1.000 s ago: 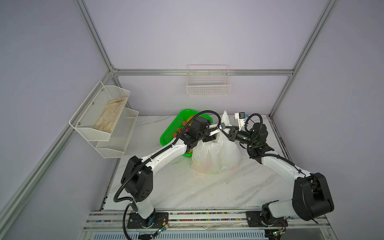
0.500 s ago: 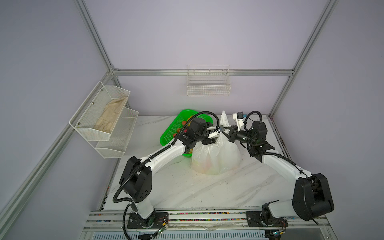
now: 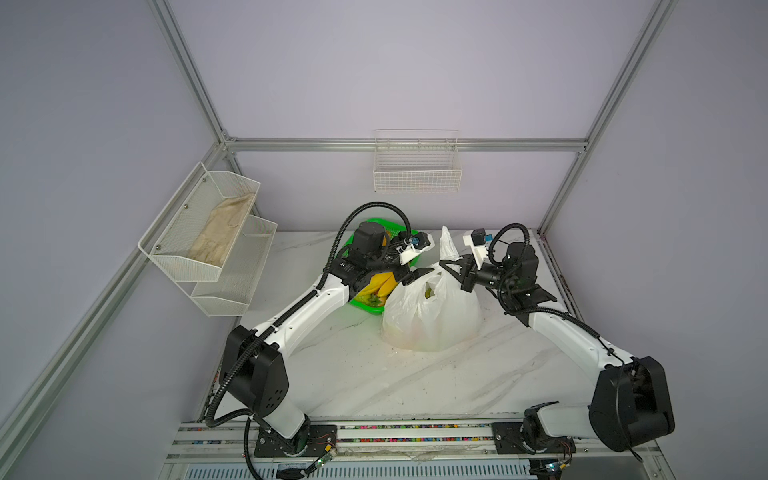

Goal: Place the fake fruits into the plastic bag and tie a complex knot

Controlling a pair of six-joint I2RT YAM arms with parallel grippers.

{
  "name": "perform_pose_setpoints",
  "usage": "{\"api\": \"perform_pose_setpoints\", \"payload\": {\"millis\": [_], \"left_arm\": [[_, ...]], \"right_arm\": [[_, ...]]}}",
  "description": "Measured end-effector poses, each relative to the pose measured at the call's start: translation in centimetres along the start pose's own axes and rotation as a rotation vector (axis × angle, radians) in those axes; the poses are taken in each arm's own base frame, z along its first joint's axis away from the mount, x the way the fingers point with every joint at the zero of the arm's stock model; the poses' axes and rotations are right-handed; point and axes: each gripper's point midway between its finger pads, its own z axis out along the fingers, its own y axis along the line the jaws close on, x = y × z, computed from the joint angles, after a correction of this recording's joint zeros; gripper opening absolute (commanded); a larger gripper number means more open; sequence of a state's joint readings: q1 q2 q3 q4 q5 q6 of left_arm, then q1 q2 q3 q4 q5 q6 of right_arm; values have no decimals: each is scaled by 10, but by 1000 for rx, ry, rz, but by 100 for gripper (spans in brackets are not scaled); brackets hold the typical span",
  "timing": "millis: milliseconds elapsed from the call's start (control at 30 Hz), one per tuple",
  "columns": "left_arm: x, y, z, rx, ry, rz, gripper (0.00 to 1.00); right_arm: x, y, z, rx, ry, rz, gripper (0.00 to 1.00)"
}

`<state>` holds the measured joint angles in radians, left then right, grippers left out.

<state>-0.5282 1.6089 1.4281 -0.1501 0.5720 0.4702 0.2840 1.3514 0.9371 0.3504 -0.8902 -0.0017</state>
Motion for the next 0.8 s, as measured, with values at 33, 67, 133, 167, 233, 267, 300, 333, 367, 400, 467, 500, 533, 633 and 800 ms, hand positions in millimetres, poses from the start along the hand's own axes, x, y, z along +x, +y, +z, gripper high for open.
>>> {"api": "perform_pose_setpoints", "payload": {"millis": [33,67,133,167,233,267,300,333,367,400,467,500,533,633,800], "left_arm": [[-2,0,-1,14,-16,-29,83],[-5,0,-3,35,-37,-69,83],[-8,-1,-3,74,-70,-141,83],[-10,-2,0,99,-85,-183,83],[-13,-3,6,147,-111,-254,83],[-14,-4,9,171,-123,-290,83],[-15,-5,12,196,-136,-327,83],[-17,-6,15,216,-146,-358,83],[-19,-7,17,241,-159,-393,83],[-21,-6,20,259,-170,-418,83],[-27,-4,24,289,-192,-467,83],[-31,-3,25,305,-204,-488,83],[-35,-1,26,316,-213,-500,83],[-46,1,29,344,-238,-525,80],[-63,0,34,388,-269,-544,64]], "right_arm": [[0,1,0,-5,1,-8,0],[0,2,0,-10,1,-16,0],[1,4,-1,-20,1,-27,0],[1,6,-1,-26,1,-32,0],[3,8,-2,-36,2,-34,0],[4,10,-3,-42,3,-34,0],[5,11,-3,-48,2,-36,0],[5,12,-3,-52,2,-37,0],[6,12,-3,-57,-1,-39,0],[7,13,-3,-61,-1,-39,0],[8,14,-3,-69,-1,-39,0],[8,15,-3,-72,-2,-40,0],[8,15,-4,-74,-5,-43,0],[7,16,-4,-79,-10,-43,0],[7,17,-4,-84,-11,-37,0]]}}
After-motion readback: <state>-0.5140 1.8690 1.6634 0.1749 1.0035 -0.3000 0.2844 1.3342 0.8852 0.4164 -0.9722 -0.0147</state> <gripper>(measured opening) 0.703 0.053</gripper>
